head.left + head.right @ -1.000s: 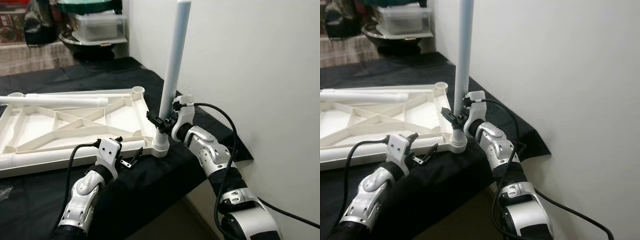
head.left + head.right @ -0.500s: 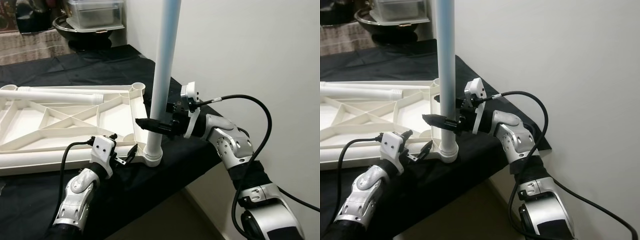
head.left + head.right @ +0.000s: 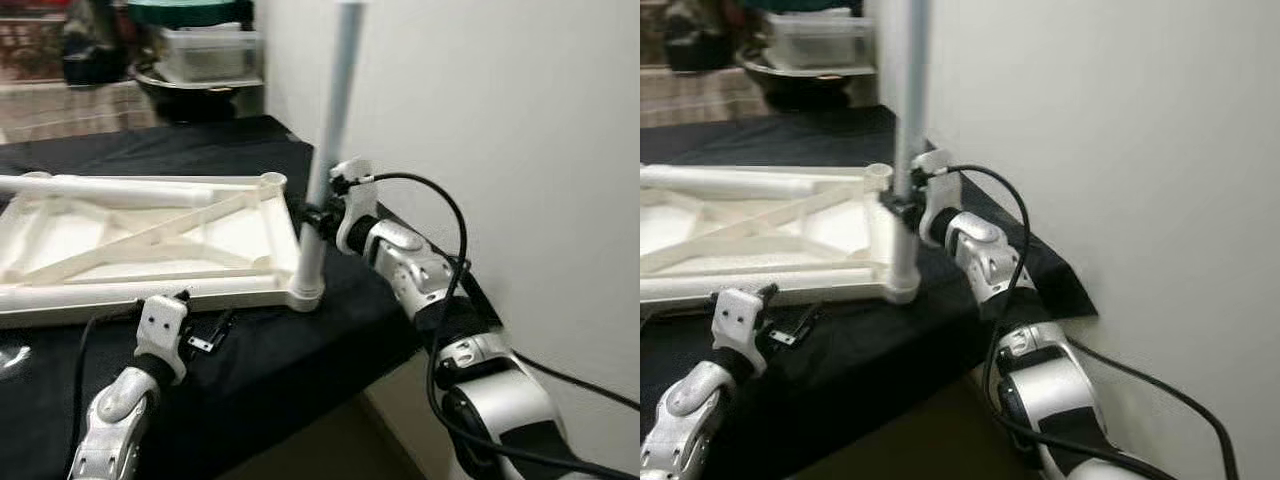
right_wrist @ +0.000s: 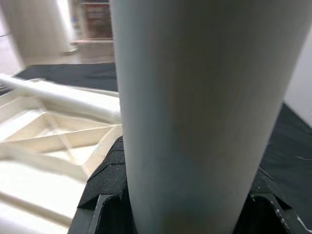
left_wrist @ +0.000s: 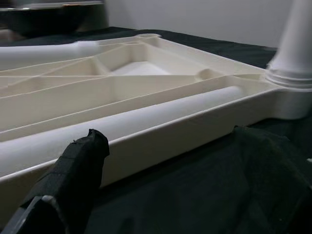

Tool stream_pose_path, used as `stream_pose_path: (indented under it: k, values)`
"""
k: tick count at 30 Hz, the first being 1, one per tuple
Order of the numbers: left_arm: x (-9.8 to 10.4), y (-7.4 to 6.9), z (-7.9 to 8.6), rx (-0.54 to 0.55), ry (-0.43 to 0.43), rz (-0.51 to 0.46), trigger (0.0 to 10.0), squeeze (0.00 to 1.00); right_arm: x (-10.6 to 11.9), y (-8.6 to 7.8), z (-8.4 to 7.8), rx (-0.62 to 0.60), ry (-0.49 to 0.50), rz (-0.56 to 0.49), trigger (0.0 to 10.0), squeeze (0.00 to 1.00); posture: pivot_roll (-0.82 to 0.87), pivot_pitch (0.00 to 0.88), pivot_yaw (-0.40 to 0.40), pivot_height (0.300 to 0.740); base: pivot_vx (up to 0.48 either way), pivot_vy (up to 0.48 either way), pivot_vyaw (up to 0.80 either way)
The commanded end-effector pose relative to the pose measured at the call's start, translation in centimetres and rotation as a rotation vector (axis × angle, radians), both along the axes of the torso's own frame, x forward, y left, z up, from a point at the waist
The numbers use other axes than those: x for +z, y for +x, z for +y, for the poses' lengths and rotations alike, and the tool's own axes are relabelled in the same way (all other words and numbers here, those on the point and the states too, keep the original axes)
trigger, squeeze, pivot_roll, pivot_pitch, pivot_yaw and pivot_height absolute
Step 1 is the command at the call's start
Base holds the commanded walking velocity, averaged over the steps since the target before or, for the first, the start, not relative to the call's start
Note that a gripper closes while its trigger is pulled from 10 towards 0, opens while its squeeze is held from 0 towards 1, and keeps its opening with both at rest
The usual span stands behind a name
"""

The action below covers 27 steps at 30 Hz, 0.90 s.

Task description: Building children table

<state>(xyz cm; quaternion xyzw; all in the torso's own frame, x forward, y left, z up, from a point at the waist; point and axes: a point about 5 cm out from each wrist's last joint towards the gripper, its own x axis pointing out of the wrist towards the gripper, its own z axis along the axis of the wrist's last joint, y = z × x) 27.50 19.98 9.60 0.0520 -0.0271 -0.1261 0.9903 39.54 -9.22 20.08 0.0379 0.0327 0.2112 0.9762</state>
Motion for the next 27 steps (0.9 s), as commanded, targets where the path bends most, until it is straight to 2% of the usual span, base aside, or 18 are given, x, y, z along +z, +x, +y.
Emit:
stream_pose_path:
  k: [1,2,3,5,7,8,9,11,12,13,14,15,16,22,27]
  values:
    - [0.1,0.2,-0.8,-0.023,-0.022,0.003,10.0,0.0,-3.9,-0.7,-1.7,-0.089,-0.007,0.159,10.0,0.0,0.06,0.0,-0.127,0.74,0.0,0.0,0.0]
    - [0.1,0.2,-0.9,-0.025,-0.024,0.004,10.0,0.0,-3.7,-1.0,-1.0,-0.038,0.027,0.149,10.0,0.0,0.06,0.0,-0.127,0.74,0.0,0.0,0.0]
    - [0.1,0.2,-0.9,-0.025,-0.024,0.004,10.0,0.0,-3.7,-1.0,-1.0,-0.038,0.027,0.149,10.0,0.0,0.06,0.0,-0.127,0.74,0.0,0.0,0.0]
    - [0.1,0.1,-0.9,-0.028,-0.027,0.007,10.0,0.0,-1.9,-1.5,0.6,0.127,0.129,0.062,10.0,0.0,0.06,0.0,-0.121,0.74,0.0,0.0,0.0]
    - [0.1,0.1,-0.9,-0.028,-0.027,0.007,10.0,0.0,-1.9,-1.5,0.6,0.127,0.129,0.062,10.0,0.0,0.06,0.0,-0.121,0.74,0.0,0.0,0.0]
    - [0.0,0.1,-1.0,-0.03,-0.029,0.008,10.0,0.0,-0.6,-1.7,0.9,0.207,0.18,0.0,10.0,1.0,0.06,0.0,-0.123,0.74,0.0,0.0,0.0]
    - [0.0,0.1,-1.0,-0.03,-0.029,0.008,10.0,0.0,-0.6,-1.7,0.9,0.207,0.18,0.0,10.0,1.0,0.06,0.0,-0.123,0.74,0.0,0.0,0.0]
    - [0.1,0.2,-1.1,-0.03,-0.034,0.006,10.0,0.0,1.4,-2.8,2.1,0.485,0.219,-0.059,10.0,1.0,0.07,0.0,-0.13,0.74,0.0,0.0,0.0]
    - [0.1,0.2,-1.1,-0.03,-0.034,0.006,10.0,0.0,1.4,-2.8,2.1,0.485,0.219,-0.059,10.0,1.0,0.07,0.0,-0.13,0.74,0.0,0.0,0.0]
    - [0.1,0.2,-1.2,-0.03,-0.035,0.005,10.0,0.0,2.1,-3.6,2.5,0.609,0.206,-0.082,10.0,1.0,0.07,0.0,-0.13,0.74,0.0,0.0,0.0]
    - [0.1,0.2,-1.2,-0.03,-0.035,0.005,10.0,0.0,2.1,-3.6,2.5,0.609,0.206,-0.082,10.0,1.0,0.07,0.0,-0.13,0.74,0.0,0.0,0.0]
    - [0.1,0.1,-1.2,-0.029,-0.037,0.005,10.0,0.0,2.7,-5.0,2.4,0.805,0.18,-0.133,10.0,0.0,0.07,0.0,-0.133,0.74,0.0,0.0,0.0]
    - [0.1,0.0,-1.2,-0.028,-0.039,0.006,10.0,0.0,2.9,-6.5,2.0,0.994,0.136,-0.173,10.0,0.0,0.07,0.0,-0.133,0.74,0.0,0.0,0.0]
    - [0.1,-0.1,-1.2,-0.03,-0.034,0.007,10.0,0.0,2.7,-6.0,2.1,1.036,0.101,-0.156,10.0,0.0,0.08,0.0,-0.147,0.74,0.0,0.0,0.0]
    - [0.2,-0.1,-1.0,-0.024,-0.028,0.005,10.0,0.0,1.9,-6.1,3.4,1.111,0.083,-0.125,10.0,0.0,0.1,0.0,-0.155,0.74,0.0,0.0,0.0]
